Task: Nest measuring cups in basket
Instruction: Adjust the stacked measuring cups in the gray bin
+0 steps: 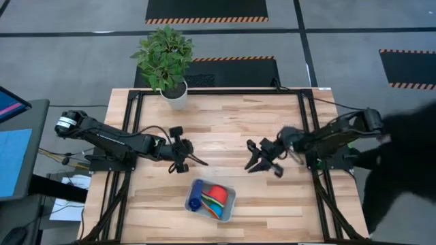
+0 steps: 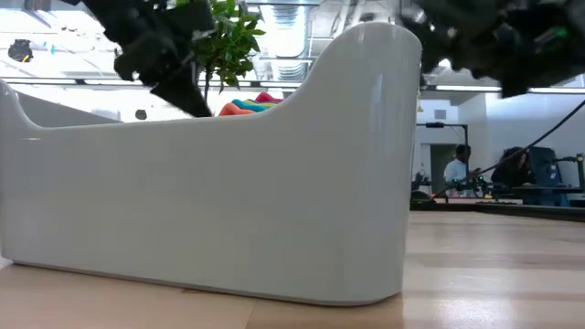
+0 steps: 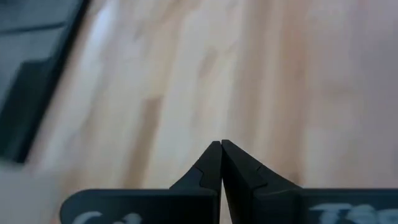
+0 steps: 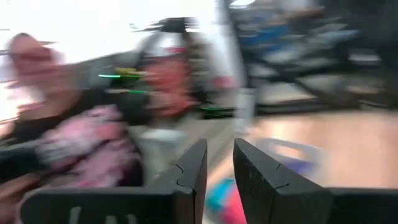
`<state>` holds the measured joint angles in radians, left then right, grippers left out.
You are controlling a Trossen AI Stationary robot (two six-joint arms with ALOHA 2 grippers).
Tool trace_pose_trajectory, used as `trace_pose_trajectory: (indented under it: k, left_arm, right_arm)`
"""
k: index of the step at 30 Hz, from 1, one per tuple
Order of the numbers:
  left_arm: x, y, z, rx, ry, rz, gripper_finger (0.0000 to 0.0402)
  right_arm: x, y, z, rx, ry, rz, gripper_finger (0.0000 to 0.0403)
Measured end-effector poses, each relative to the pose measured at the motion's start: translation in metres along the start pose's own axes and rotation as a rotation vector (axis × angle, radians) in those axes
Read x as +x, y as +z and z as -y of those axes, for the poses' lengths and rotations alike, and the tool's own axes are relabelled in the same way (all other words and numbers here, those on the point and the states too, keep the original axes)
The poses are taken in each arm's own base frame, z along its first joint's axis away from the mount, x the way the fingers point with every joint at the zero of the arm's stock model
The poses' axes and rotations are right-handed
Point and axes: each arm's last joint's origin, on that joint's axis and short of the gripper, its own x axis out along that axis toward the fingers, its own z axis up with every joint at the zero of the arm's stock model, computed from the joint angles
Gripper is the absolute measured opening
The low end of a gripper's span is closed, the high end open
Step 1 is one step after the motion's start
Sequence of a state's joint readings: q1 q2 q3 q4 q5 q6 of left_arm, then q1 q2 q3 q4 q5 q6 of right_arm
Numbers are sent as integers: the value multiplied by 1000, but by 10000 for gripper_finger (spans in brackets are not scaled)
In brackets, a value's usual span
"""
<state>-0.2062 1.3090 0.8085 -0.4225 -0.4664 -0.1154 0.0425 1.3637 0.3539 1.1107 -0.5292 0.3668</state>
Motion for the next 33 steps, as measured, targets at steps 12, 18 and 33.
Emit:
trace_pose_trajectory:
  k: [12, 18, 33]
  left_arm:
    - [0, 13, 44, 92, -243, 161, 0]
    - [7, 24, 74, 205, -279, 168, 0]
    - [-24, 24, 116, 316, -338, 153, 0]
  right_arm:
    - [67, -5, -38, -138, -375, -95, 102]
    - [99, -4, -33, -114, -354, -126, 102]
    - [114, -7, -45, -86, -434, -307, 80]
